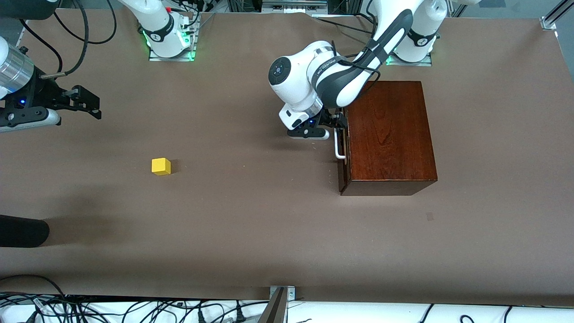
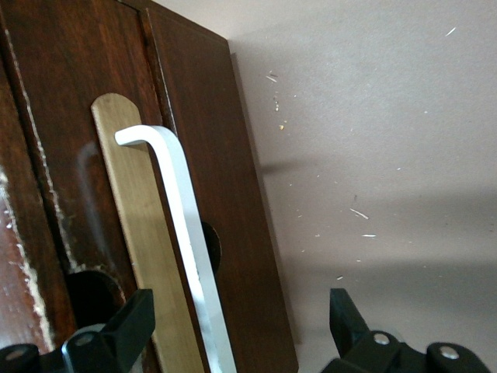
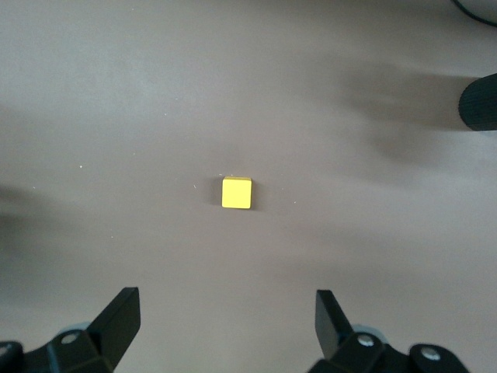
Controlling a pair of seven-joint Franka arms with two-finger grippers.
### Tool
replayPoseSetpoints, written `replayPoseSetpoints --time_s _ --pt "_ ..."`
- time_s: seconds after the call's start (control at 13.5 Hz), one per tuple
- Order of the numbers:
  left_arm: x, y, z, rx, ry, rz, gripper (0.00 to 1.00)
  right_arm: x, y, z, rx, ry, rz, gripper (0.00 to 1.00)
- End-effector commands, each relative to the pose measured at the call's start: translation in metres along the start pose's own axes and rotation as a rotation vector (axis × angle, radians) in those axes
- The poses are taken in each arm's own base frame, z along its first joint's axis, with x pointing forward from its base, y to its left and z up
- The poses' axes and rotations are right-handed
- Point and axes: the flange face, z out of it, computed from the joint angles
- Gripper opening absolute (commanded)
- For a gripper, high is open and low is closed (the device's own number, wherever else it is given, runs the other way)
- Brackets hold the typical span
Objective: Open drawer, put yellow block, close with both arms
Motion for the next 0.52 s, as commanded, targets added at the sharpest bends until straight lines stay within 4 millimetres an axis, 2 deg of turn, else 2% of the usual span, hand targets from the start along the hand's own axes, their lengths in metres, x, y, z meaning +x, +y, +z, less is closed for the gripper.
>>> replayPoseSetpoints --time_s 0.0,0.3,0.44 --pt "0.001 0.012 0.021 0.044 0.009 0.0 1.0 -0.003 0.002 -0.004 -0.012 -0.002 -0.007 1.0" --pt "0.003 0.033 0.041 0.004 0.015 -0.004 1.0 -0.003 0.002 -0.004 -0.011 -0.001 -0.006 1.0" --pt "0.003 0.04 0.039 -0.024 0.035 -0.009 1.0 -0.002 0.002 -0.004 -0.011 0.0 -0.006 1.0"
